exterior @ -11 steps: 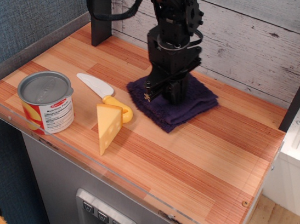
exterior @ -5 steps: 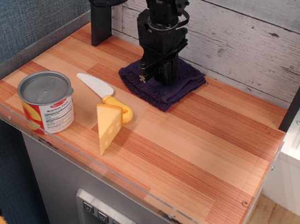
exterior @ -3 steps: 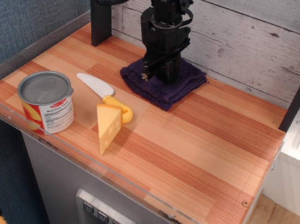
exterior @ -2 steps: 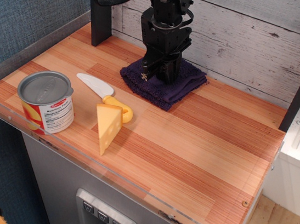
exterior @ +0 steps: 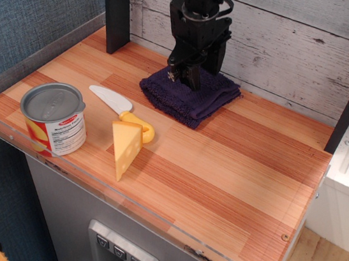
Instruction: Move the blue cloth to upper edge of the table.
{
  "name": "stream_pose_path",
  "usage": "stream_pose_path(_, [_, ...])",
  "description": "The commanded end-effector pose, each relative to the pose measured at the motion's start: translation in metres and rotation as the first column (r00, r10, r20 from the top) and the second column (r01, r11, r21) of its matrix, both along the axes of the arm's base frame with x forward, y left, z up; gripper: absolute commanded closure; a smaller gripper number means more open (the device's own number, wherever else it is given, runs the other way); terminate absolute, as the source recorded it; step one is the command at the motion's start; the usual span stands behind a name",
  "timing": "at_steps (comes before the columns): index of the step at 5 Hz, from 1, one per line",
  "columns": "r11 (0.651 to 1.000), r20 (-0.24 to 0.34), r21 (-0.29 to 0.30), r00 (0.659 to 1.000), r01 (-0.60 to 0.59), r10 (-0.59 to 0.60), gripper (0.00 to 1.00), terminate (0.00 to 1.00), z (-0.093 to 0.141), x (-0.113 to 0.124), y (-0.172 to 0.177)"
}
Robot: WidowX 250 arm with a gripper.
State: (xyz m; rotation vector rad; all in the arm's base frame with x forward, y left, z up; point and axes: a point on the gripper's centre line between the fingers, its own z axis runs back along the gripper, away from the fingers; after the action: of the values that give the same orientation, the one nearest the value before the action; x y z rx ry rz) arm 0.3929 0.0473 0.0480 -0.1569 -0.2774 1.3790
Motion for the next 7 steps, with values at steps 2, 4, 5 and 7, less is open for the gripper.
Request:
stream_pose_path(2, [0.977,-0.018,0.068,0.98,0.201,-0.2,0.0,0.0,0.048,-0.009,-0.037])
stream_pose_path(4, [0.838,-0.125,0.108,0.843,0.535,-0.523,0.0,0.0,0.071,-0.05,-0.071])
stream_pose_path(5, [0.762,-0.167,0.133,0.772,0.634,-0.613,0.0,0.0,0.08,-0.066,-0.09])
stream_pose_path(7, [0.635,-0.145,0.099,0.642,0.766,-0.752,0.0,0.0,0.083,-0.103,-0.115])
